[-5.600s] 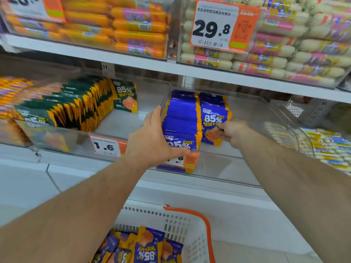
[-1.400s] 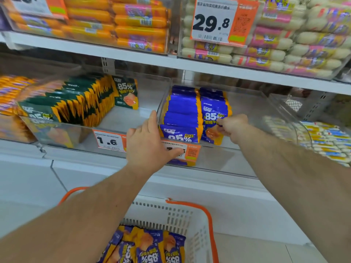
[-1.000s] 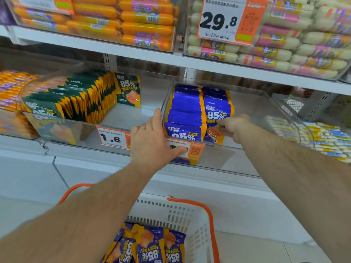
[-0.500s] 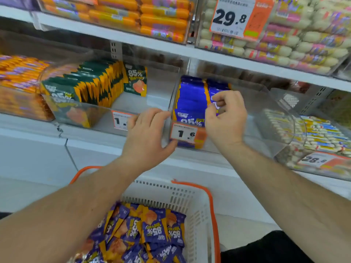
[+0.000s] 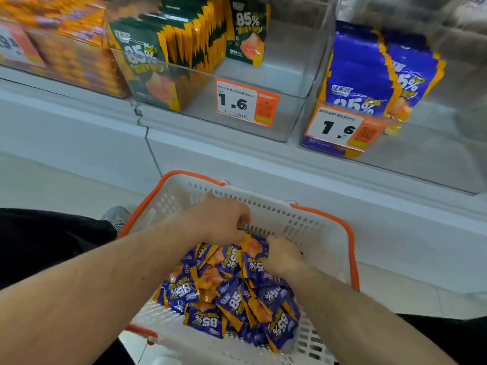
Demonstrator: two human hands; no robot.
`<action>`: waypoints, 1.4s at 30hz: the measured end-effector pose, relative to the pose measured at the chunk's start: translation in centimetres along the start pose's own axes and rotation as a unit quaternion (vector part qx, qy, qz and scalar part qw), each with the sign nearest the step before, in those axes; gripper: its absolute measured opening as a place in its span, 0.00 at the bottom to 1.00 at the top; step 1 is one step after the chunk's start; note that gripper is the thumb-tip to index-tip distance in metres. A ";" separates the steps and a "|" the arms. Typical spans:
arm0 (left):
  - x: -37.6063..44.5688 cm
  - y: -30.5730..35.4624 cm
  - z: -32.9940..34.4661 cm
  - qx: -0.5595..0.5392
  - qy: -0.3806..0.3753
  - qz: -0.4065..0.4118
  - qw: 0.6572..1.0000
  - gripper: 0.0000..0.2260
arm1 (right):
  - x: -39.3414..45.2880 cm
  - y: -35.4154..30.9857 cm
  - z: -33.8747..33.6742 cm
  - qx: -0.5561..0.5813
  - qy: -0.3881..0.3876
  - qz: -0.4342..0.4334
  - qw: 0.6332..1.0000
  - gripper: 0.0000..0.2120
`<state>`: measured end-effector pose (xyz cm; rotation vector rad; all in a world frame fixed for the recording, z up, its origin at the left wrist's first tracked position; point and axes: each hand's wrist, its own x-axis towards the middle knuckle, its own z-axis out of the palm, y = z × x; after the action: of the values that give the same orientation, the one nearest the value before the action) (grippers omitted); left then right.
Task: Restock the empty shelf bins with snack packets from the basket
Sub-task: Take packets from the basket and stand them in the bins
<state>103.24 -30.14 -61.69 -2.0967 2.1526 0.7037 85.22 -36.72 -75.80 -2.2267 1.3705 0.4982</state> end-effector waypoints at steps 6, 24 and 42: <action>1.0 -0.8 0.7 -0.025 -0.032 -0.005 0.999 0.15 | 0.5 -0.9 6.3 -0.050 -0.064 0.028 0.996 0.54; -0.7 1.8 0.6 0.023 -0.040 0.009 0.999 0.23 | -4.9 -2.8 -10.5 0.264 0.024 0.121 0.956 0.15; 1.8 11.2 -5.6 -0.336 0.277 0.020 0.900 0.12 | -16.6 2.7 -24.1 0.474 0.208 0.047 0.854 0.17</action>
<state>93.91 -34.09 -54.20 -2.9005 2.4762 1.0917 77.03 -39.39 -47.72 -1.4563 1.4686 -0.5853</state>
